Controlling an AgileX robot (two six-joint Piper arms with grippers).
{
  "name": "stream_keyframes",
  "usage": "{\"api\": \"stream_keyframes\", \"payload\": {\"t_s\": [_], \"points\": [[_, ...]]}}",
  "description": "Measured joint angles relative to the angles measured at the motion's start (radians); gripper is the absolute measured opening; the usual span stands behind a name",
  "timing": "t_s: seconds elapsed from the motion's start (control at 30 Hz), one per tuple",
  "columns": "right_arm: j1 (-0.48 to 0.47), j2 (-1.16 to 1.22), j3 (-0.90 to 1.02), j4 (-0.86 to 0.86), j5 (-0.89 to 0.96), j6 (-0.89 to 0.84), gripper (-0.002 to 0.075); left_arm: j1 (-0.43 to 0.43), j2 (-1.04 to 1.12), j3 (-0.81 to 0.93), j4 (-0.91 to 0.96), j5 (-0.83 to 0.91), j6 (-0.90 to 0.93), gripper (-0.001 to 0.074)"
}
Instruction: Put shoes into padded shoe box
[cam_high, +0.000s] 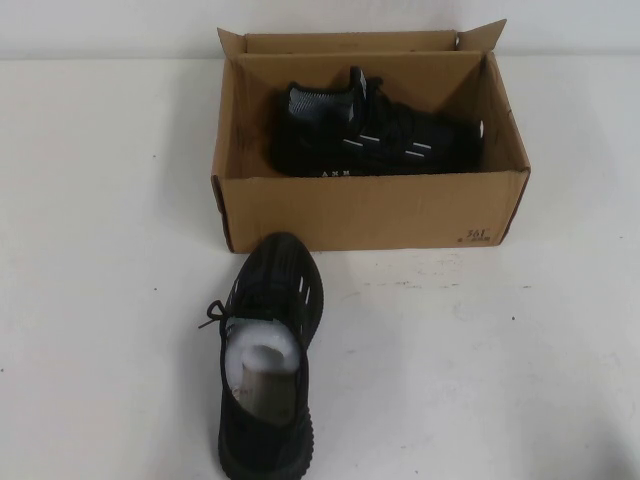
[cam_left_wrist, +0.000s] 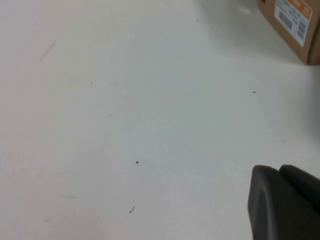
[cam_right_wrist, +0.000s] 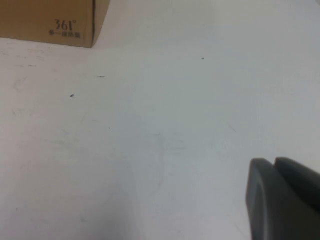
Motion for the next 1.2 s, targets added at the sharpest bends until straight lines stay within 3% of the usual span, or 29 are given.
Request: {"api": "stream_keyframes", "payload": {"t_s": [0.73, 1.0, 1.2], "points": [[0.0, 0.0, 0.0, 0.0, 0.0, 0.0, -0.0008, 0.0, 0.0, 0.0, -0.008, -0.01, -0.009, -0.0005], [0.0, 0.0, 0.0, 0.0, 0.0, 0.0, -0.0008, 0.0, 0.0, 0.0, -0.189, -0.225, -0.25, -0.0005], [0.0, 0.0, 0.0, 0.0, 0.0, 0.0, -0.0008, 0.0, 0.0, 0.0, -0.218, -0.334, -0.288, -0.0005]]}}
